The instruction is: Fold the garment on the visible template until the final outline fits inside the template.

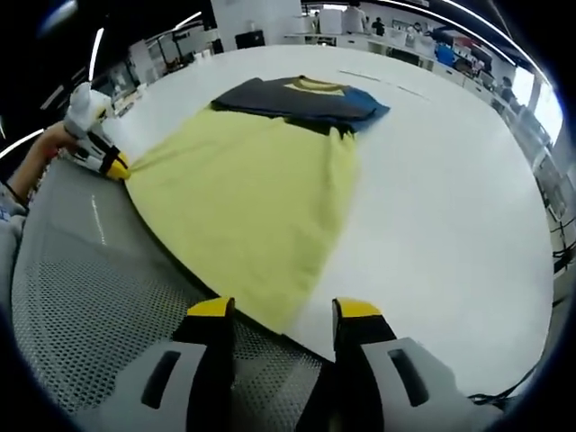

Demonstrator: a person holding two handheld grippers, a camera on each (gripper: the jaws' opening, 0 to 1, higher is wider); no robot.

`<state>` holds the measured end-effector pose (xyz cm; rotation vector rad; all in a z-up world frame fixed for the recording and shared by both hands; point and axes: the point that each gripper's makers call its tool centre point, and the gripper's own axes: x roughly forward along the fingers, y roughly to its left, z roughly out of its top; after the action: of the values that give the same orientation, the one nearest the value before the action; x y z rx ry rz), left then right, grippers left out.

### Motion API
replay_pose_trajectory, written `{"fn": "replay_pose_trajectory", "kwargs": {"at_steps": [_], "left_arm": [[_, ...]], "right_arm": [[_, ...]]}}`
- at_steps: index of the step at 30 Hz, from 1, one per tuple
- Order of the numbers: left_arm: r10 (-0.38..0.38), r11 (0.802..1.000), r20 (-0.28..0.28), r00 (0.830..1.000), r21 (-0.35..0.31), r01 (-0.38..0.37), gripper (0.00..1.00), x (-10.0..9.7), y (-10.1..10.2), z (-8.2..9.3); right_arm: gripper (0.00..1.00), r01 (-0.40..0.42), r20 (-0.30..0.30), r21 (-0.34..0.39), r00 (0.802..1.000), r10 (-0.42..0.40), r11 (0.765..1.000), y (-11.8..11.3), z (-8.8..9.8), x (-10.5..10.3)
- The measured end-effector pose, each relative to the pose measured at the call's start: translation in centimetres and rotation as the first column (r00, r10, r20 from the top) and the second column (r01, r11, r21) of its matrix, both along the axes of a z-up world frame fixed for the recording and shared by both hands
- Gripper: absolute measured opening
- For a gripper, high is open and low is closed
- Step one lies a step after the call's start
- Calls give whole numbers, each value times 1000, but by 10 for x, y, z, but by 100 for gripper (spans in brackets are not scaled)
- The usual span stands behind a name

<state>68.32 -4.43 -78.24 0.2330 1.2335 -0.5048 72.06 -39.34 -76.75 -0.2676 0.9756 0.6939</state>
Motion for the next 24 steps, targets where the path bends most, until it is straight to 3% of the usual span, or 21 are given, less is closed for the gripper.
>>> {"fn": "replay_pose_trajectory", "kwargs": {"at_steps": [4,24], "left_arm": [[7,1000,-5,1000,-4,-7,1,0,0,0],[13,1000,-1,1000,-5,-13,1,-1,1,0]], "right_arm": [[31,4,-7,-8,1000,-4,1000,0,-5,1],[18,3,-52,-25,999,-4,1000,-1,-14,-2]]}}
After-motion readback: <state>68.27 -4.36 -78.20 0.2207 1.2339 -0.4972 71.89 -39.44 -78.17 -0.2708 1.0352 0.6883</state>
